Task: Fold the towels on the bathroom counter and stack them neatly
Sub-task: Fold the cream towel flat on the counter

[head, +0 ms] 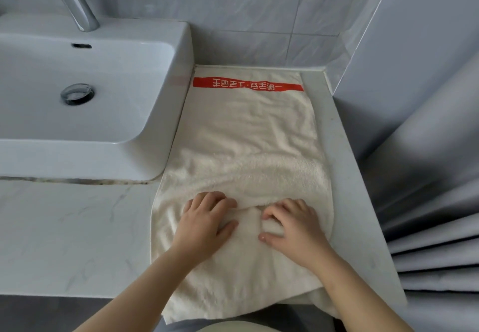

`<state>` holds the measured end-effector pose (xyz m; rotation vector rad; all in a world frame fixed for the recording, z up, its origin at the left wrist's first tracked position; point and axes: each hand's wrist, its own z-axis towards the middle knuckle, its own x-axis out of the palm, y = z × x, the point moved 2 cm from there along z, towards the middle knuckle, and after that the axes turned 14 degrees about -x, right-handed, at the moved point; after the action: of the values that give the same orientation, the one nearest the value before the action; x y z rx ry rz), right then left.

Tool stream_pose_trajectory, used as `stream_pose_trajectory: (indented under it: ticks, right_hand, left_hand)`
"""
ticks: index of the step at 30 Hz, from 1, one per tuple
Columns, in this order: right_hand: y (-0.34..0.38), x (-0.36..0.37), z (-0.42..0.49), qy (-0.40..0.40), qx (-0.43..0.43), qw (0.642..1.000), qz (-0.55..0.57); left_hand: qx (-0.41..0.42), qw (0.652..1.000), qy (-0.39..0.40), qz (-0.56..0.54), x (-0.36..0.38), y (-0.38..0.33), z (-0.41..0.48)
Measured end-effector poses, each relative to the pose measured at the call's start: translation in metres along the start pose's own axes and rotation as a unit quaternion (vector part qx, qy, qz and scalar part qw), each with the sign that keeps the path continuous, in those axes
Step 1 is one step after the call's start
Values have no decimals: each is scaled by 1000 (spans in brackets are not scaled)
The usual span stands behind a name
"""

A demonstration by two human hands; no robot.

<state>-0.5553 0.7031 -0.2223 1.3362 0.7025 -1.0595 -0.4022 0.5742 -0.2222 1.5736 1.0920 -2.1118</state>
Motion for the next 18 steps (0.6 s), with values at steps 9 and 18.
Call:
stream_pose_trajectory:
  ticks: [9,18]
  right_hand:
    - [3,3,7,-38,3,999,-9]
    - [9,-17,4,136,32,987,82]
  left_hand:
    - [77,993,82,35,0,5,-3]
    - [-67,990,103,-75,-18,-1,23]
